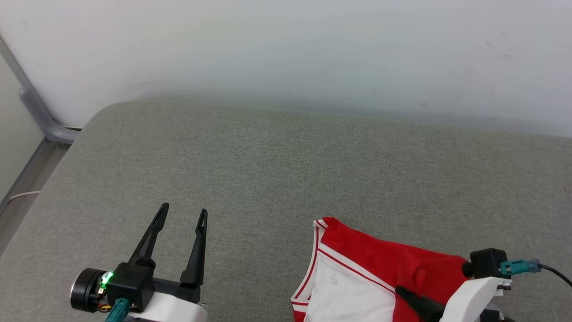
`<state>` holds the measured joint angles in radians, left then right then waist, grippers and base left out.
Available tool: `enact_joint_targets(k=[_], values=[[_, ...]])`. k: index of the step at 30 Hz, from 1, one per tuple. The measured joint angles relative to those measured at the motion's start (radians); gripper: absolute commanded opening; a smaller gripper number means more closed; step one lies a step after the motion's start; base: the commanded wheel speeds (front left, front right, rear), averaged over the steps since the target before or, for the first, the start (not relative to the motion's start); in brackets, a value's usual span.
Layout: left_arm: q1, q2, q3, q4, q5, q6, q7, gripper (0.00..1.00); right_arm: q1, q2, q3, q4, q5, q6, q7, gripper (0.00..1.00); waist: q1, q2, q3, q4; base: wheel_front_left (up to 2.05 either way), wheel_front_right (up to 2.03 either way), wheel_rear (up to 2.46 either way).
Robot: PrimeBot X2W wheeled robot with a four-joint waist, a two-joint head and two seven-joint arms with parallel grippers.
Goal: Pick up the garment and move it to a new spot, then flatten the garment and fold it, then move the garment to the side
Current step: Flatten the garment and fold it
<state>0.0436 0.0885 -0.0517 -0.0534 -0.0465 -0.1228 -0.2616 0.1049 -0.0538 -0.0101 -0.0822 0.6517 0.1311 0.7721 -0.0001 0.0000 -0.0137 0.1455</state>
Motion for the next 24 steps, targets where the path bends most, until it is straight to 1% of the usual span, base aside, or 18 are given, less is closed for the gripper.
enact_joint_targets(k=[5,12,16,20,21,22,23,24], values=[[0.0,0.002,0.008,-0.001,0.002,-0.001,0.0,1.0,-0.042,0.002,0.071,0.087,0.092,0.0,-0.122,0.0,0.0,0.0,0.002,0.011,0.0,0.0,0.0],[-0.002,0.005,0.011,-0.001,0.003,-0.004,0.0,1.0,-0.13,0.003,0.191,0.213,0.18,0.0,-0.262,0.0,0.0001,0.0,0.017,0.027,0.0,0.0,0.0],[-0.006,0.005,0.009,0.001,0.005,-0.005,0.0,1.0,-0.182,0.003,0.245,0.296,0.196,0.0,-0.324,0.0,0.0001,0.0,0.022,0.039,0.0,0.0,0.0],[-0.007,0.005,0.008,0.005,0.006,-0.005,0.0,1.0,-0.226,0.003,0.264,0.397,0.181,0.0,-0.356,0.0,0.0001,0.0,0.022,0.05,0.0,0.0,0.0],[-0.007,0.005,0.007,0.006,0.006,-0.005,0.0,1.0,-0.234,0.003,0.267,0.419,0.173,0.0,-0.366,0.13,0.0001,0.0,0.021,0.052,0.0,0.0,0.0],[-0.007,0.005,0.008,0.007,0.006,-0.005,0.0,1.0,-0.241,0.003,0.268,0.441,0.17,0.0,-0.377,0.51,0.0001,0.0,0.021,0.054,0.0,0.0,0.0],[-0.007,0.006,0.009,0.008,0.006,-0.005,0.0,1.0,-0.251,0.003,0.272,0.459,0.165,0.0,-0.385,1.0,0.0001,0.0,0.02,0.056,0.0,0.0,0.0],[-0.007,0.006,0.009,0.01,0.006,-0.005,0.0,1.0,-0.258,0.003,0.276,0.474,0.167,0.0,-0.392,1.0,0.0001,0.0,0.019,0.057,0.0,0.0,0.0]])
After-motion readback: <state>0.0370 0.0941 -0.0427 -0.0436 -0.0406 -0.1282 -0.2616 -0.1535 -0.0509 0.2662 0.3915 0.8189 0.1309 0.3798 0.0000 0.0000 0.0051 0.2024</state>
